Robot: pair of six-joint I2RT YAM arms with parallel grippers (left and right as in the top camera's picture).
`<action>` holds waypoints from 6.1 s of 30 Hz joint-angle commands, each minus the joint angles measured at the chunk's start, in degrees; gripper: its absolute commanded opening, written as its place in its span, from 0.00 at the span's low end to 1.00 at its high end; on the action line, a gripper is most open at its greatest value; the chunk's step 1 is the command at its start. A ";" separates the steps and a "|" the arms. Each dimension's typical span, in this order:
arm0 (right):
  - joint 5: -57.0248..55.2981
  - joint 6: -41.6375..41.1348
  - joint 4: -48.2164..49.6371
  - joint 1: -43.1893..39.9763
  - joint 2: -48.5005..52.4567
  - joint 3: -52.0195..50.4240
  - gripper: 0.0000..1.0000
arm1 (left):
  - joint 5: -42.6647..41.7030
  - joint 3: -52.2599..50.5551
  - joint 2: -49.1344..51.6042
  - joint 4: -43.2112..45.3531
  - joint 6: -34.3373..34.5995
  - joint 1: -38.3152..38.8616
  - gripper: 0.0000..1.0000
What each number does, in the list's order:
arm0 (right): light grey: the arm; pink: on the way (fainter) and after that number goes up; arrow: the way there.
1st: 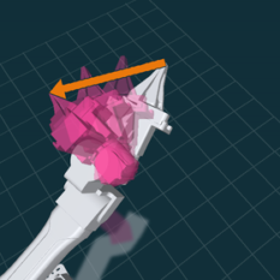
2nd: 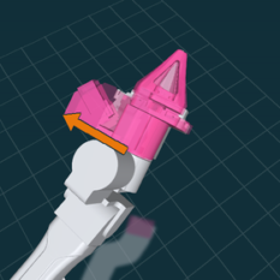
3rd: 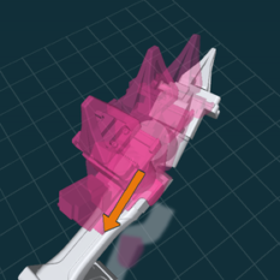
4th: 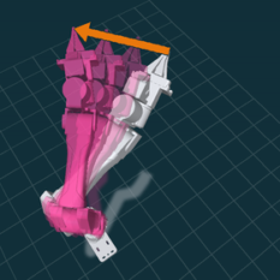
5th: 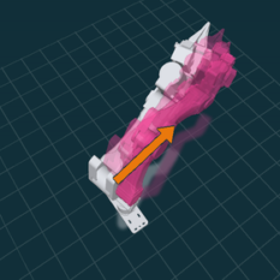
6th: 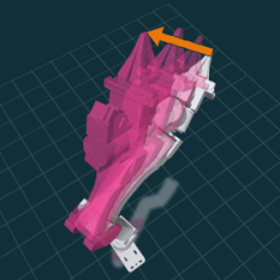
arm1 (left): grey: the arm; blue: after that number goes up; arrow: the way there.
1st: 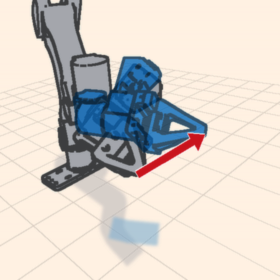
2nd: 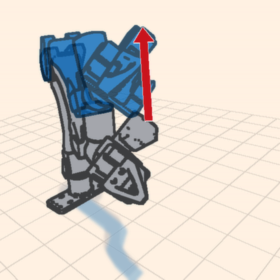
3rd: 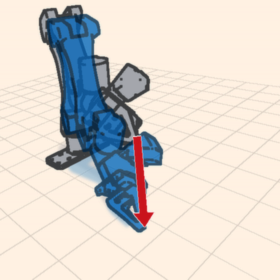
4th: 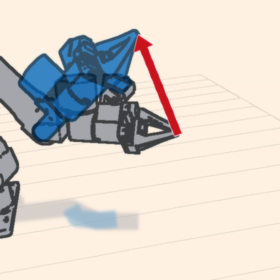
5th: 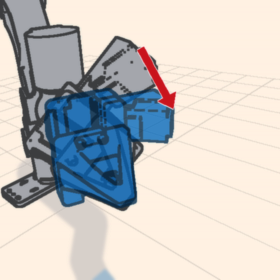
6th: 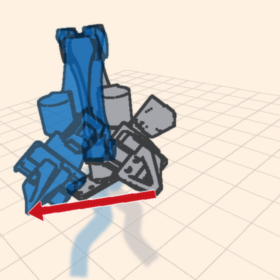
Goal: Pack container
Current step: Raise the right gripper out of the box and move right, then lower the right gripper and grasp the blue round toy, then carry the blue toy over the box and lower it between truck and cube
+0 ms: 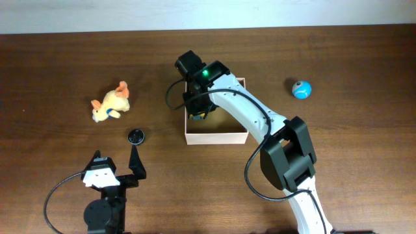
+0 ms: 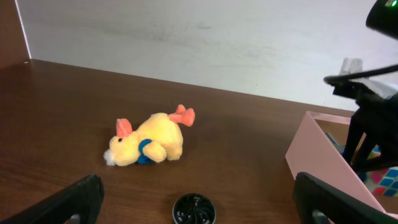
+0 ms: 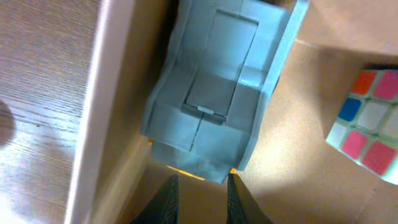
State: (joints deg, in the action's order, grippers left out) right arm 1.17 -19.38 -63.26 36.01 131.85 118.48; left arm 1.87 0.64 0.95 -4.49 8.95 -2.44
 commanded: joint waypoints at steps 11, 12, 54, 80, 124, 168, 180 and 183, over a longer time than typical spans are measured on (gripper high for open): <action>-4.52 2.49 -1.44 -0.37 -4.94 4.02 0.21 | -0.66 -0.11 0.07 -0.28 -0.92 -0.35 0.99; -5.70 2.60 -1.51 -0.68 -5.29 4.02 0.21 | -0.66 -0.11 0.07 -0.28 -0.92 -0.33 0.99; -5.95 11.91 -4.26 -38.03 0.98 3.58 0.90 | -0.66 -0.11 0.07 -0.28 -0.92 -0.35 0.99; -5.22 12.13 -4.37 -40.17 6.49 3.56 0.82 | -0.66 -0.11 0.07 -0.28 -0.92 -0.33 0.99; -4.39 12.11 -11.34 -39.87 4.96 12.46 0.42 | -0.66 -0.11 0.07 -0.28 -0.92 -0.33 0.99; -7.65 13.42 -27.12 -4.17 6.38 33.92 0.46 | -0.66 -0.11 0.07 -0.28 -0.92 -0.35 0.99; -7.67 13.44 -22.53 -4.26 10.21 31.36 0.47 | -0.66 -0.11 0.07 -0.28 -0.92 -0.33 0.99; -7.69 13.46 -21.53 -4.26 11.02 29.83 0.46 | -0.66 -0.11 0.07 -0.28 -0.92 -0.33 0.99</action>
State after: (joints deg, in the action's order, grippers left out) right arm -5.56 -5.98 -85.14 31.97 141.32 149.49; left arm 1.87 0.64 0.95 -4.49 8.95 -2.44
